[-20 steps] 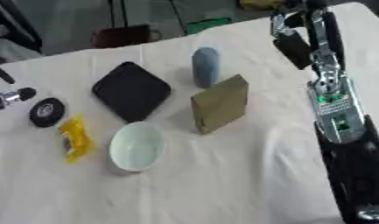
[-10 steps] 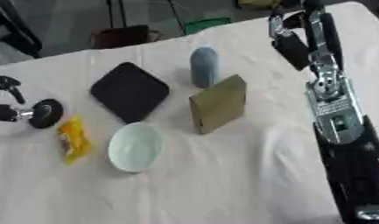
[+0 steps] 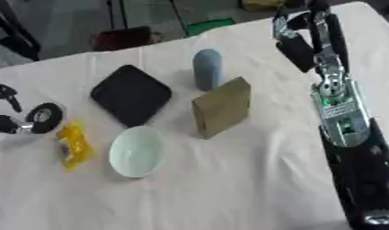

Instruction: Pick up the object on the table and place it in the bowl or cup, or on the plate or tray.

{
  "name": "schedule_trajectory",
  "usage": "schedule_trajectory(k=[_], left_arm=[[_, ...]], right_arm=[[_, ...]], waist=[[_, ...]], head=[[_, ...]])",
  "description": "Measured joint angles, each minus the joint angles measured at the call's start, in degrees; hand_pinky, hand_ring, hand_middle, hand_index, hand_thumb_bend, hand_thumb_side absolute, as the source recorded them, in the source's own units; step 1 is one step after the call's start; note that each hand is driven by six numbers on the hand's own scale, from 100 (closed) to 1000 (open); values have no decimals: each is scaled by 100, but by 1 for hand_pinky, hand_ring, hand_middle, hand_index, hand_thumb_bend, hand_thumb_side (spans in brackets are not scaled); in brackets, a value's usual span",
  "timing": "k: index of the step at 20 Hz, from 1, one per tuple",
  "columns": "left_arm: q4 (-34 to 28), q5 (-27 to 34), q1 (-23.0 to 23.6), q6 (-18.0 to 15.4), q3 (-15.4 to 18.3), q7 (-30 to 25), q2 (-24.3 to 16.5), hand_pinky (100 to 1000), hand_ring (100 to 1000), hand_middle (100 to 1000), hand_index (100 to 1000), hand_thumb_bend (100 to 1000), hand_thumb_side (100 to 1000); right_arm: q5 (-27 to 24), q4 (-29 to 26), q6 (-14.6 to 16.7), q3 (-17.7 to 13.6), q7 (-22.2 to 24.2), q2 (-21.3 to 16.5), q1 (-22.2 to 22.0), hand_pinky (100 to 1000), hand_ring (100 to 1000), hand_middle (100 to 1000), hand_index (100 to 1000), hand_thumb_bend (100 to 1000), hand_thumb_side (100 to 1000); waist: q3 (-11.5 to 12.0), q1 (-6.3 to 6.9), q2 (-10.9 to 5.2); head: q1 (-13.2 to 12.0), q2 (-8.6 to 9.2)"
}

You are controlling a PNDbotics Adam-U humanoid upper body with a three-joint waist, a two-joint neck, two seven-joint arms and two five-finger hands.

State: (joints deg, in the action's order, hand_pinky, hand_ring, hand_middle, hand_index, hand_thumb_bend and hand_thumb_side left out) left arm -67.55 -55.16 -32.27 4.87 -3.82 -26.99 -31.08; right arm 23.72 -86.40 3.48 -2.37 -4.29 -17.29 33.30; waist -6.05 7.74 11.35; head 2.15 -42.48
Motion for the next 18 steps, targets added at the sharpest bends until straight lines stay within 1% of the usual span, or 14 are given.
schedule_trajectory(k=[1, 3, 10, 11, 15, 16, 18], left_arm=[[36, -97, -4, -33, 13, 37, 46, 989, 917, 900, 653, 677, 553], [112, -292, -19, -101, 42, 106, 147, 987, 918, 903, 665, 641, 553], [367, -970, -137, -353, 157, 207, 421, 986, 917, 903, 673, 618, 567], [395, -1040, -160, -375, 177, 216, 449, 986, 917, 902, 675, 602, 570], [484, -1194, -245, -411, 234, 236, 527, 985, 916, 901, 674, 591, 574], [503, -1209, -253, -413, 243, 239, 543, 983, 915, 900, 674, 562, 577], [541, -1225, -261, -403, 268, 263, 556, 982, 915, 900, 675, 547, 580]], right_arm=[[0, 0, 0, 0, 0, 0, 0, 692, 588, 804, 855, 100, 597], [0, 0, 1, 4, 1, 1, 0, 692, 588, 804, 855, 100, 597], [0, 1, 9, 28, 12, 19, 22, 692, 588, 804, 856, 100, 596], [0, 1, 9, 29, 13, 23, 27, 692, 588, 804, 856, 100, 596], [0, 2, 4, 29, 19, 37, 42, 692, 588, 804, 856, 100, 596], [0, 2, 4, 29, 19, 37, 43, 692, 588, 804, 856, 100, 596], [0, 3, 4, 30, 20, 37, 44, 692, 588, 804, 856, 100, 596]], waist=[[1, -2, 0], [4, -8, 1], [2, -13, 3], [1, -15, 4], [-24, -22, 7], [-24, -24, 7], [-24, -26, 11]], head=[[1, 12], [5, 15], [26, 16], [27, 16], [27, 17], [27, 17], [30, 17]])
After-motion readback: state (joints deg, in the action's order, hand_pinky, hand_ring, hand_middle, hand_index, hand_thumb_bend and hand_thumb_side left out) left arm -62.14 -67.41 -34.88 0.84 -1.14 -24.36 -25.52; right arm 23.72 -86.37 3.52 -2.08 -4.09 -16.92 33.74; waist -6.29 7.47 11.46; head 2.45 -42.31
